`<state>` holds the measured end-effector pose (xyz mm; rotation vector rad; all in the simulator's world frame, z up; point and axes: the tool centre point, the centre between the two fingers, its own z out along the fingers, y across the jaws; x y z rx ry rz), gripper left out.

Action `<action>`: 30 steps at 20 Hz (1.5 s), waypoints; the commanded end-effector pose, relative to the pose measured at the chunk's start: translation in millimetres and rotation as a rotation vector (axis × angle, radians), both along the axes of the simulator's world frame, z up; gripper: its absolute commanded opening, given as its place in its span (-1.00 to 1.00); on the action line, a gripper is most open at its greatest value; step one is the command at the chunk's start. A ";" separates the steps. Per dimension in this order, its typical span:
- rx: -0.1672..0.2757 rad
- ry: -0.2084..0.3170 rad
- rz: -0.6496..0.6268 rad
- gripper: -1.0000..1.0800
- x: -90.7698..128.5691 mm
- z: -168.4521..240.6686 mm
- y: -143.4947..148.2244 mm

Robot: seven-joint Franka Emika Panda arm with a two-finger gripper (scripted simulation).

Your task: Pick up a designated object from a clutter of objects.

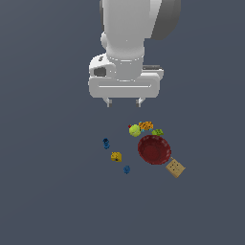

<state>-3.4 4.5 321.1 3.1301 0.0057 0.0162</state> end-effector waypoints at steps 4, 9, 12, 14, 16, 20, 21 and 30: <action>-0.003 0.001 -0.011 0.92 0.5 -1.7 -6.4; -0.014 0.008 -0.055 0.92 1.6 -8.1 -32.7; -0.015 0.008 -0.057 0.92 1.5 -8.3 -34.8; -0.014 0.008 -0.059 0.92 1.8 -9.3 -33.7; -0.013 0.008 -0.068 0.92 2.5 -12.8 -34.8; -0.008 0.008 -0.106 0.92 4.9 -26.3 -37.6; -0.006 0.008 -0.119 0.92 5.7 -31.0 -38.5; 0.012 0.008 -0.307 0.92 11.0 -98.1 -53.6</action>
